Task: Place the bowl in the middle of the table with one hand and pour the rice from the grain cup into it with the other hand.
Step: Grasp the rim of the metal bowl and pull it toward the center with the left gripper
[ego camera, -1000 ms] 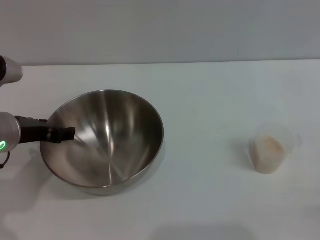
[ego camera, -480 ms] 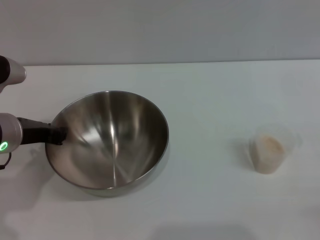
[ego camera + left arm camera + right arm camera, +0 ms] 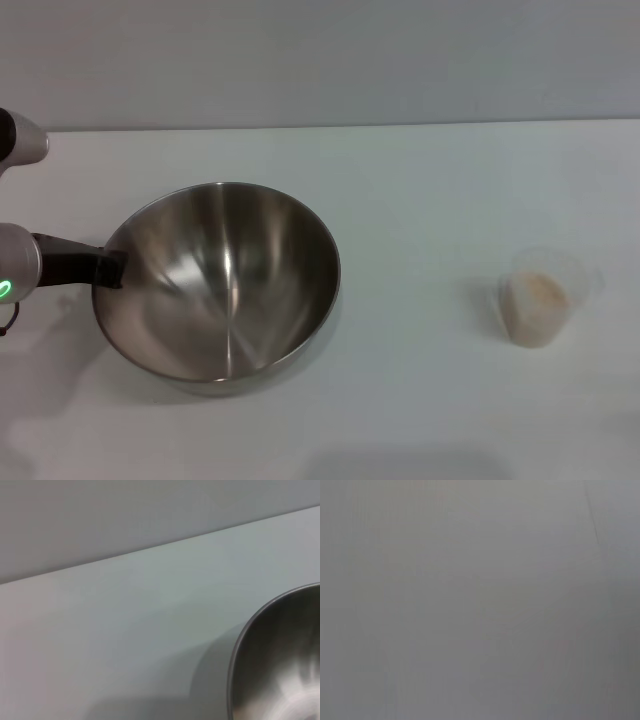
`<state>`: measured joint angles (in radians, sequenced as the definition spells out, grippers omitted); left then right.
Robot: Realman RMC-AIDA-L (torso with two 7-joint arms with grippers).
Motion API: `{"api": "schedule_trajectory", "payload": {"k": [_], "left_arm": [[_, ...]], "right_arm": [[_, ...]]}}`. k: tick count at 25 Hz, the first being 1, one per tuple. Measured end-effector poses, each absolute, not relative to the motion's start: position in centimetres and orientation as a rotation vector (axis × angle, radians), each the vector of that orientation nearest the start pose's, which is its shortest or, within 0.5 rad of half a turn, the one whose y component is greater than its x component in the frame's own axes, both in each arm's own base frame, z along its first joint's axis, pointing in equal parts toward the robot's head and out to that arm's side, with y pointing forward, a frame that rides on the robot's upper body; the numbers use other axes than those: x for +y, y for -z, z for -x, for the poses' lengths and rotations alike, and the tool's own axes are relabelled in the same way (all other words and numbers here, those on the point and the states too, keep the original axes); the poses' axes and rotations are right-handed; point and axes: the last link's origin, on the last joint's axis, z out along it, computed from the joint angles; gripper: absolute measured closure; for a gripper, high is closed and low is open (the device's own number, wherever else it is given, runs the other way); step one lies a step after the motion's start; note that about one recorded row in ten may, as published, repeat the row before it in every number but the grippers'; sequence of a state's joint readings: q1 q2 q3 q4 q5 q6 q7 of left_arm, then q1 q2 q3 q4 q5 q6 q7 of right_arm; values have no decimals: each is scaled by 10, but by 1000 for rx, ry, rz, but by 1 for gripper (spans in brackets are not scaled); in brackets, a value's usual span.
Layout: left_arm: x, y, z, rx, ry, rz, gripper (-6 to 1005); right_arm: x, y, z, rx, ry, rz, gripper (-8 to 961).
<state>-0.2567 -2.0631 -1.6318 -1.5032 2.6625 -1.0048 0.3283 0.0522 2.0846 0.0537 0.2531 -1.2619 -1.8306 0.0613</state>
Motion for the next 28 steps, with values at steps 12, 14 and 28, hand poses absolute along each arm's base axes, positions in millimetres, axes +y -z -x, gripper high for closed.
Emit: {"api": "schedule_trajectory", "payload": {"k": [12, 14, 28], "left_arm": [[358, -28, 235, -1127, -93, 2110, 923], [364, -33, 235, -1252, -29, 2119, 923], [368, -38, 228, -1395, 124, 2184, 958]], "right_arm": [[154, -31, -372, 438, -717, 1069, 109], [155, -29, -370, 438, -723, 1083, 109], [155, -29, -370, 438, -724, 1091, 109]]}}
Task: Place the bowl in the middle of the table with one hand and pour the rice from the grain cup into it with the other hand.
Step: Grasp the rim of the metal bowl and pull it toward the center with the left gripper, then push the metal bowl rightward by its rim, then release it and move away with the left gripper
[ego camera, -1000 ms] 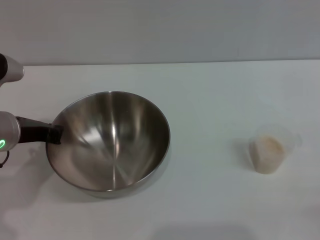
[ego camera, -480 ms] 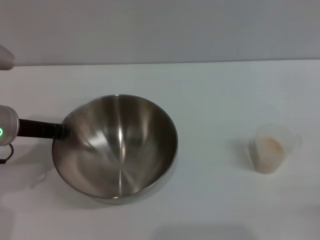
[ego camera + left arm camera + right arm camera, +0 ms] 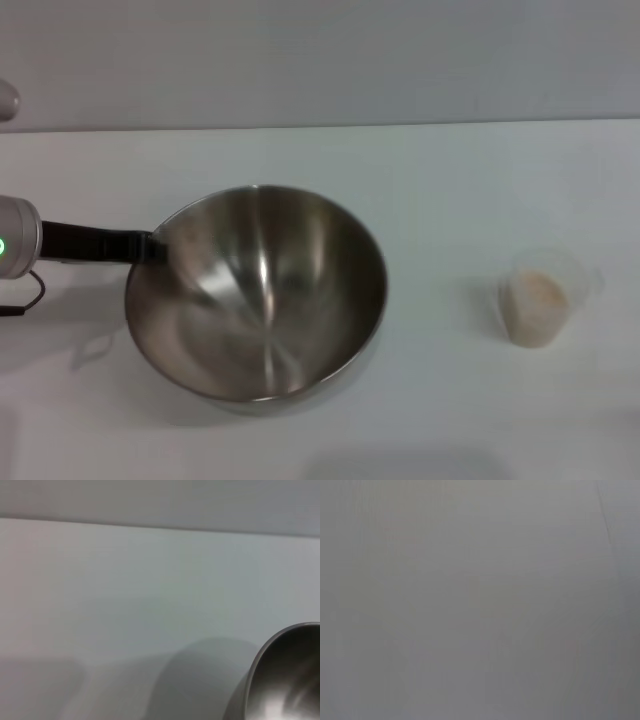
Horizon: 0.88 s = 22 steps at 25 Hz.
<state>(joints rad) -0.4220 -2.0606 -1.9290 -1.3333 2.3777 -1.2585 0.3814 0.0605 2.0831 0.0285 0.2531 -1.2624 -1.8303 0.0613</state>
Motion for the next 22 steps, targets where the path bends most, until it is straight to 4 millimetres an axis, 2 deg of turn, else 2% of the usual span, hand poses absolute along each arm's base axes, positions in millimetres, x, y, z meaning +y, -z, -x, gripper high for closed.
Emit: {"api": "schedule_trajectory", "payload": {"k": [3, 9, 22], "left_arm": [[369, -40, 226, -1434, 247, 2237, 954], [368, -36, 221, -1425, 277, 2269, 947], [370, 3, 198, -1360, 231, 2313, 932]], "right_arm": [[156, -29, -370, 440, -724, 1093, 109], [156, -28, -371, 443, -723, 1095, 109], [157, -28, -371, 445, -722, 1095, 110]]}}
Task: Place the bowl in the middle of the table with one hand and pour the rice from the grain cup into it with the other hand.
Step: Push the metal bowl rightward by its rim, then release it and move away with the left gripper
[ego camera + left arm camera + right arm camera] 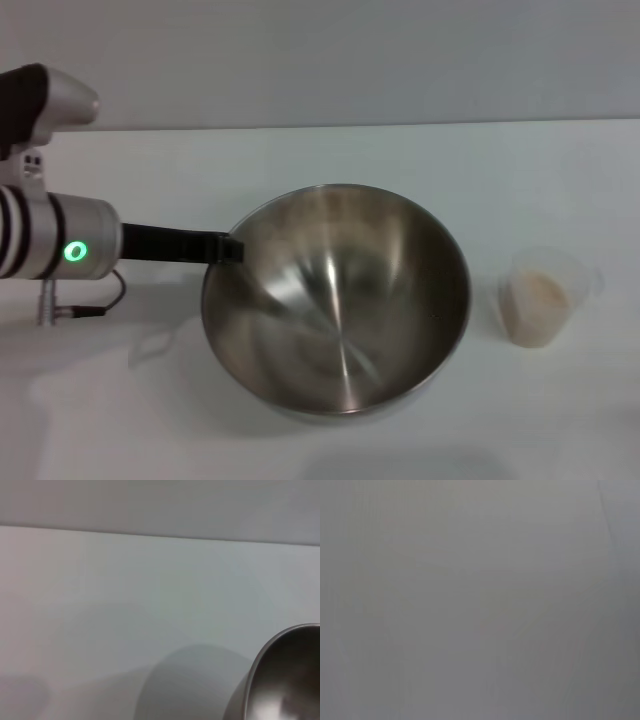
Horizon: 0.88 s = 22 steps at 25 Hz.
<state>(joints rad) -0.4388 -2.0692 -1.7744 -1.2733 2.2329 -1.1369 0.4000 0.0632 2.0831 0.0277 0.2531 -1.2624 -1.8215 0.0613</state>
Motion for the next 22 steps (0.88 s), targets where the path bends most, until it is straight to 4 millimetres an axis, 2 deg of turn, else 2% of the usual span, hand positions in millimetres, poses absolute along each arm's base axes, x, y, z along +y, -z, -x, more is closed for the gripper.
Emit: {"api": "schedule_trajectory", "payload": {"k": [8, 22], "left_arm": [[375, 14, 187, -1312, 225, 2334, 922], [373, 33, 185, -1227, 151, 2365, 906]], "right_arm": [[157, -28, -371, 446, -719, 1098, 110], [158, -28, -371, 444, -719, 1099, 111]]}}
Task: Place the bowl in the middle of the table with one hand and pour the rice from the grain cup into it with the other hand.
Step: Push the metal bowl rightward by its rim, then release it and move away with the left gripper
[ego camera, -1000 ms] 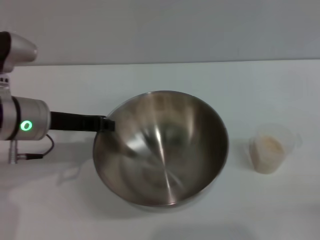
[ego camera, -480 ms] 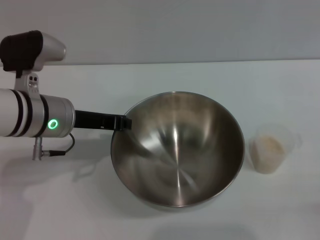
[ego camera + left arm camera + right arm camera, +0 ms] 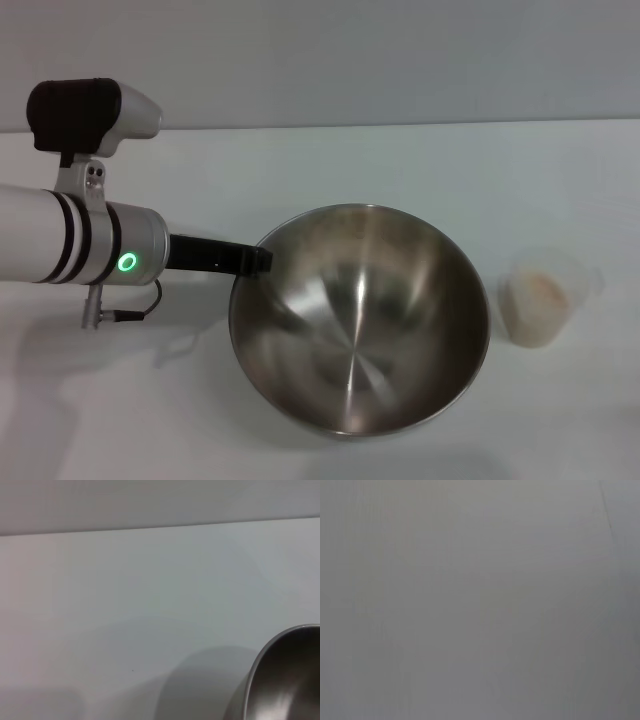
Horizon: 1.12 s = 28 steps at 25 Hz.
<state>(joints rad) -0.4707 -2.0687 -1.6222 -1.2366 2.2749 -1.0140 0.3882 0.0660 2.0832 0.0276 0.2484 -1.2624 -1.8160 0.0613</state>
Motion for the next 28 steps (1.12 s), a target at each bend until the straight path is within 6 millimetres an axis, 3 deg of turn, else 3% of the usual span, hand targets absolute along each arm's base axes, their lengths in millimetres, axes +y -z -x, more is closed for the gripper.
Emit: {"api": "schedule_trajectory", "payload": {"k": [20, 28], "left_arm": [[374, 34, 171, -1169, 154, 2416, 882], [374, 14, 145, -966, 228, 2440, 649]], "right_arm": [[159, -27, -374, 460, -704, 1108, 110], [159, -27, -374, 462, -703, 1109, 110]]}}
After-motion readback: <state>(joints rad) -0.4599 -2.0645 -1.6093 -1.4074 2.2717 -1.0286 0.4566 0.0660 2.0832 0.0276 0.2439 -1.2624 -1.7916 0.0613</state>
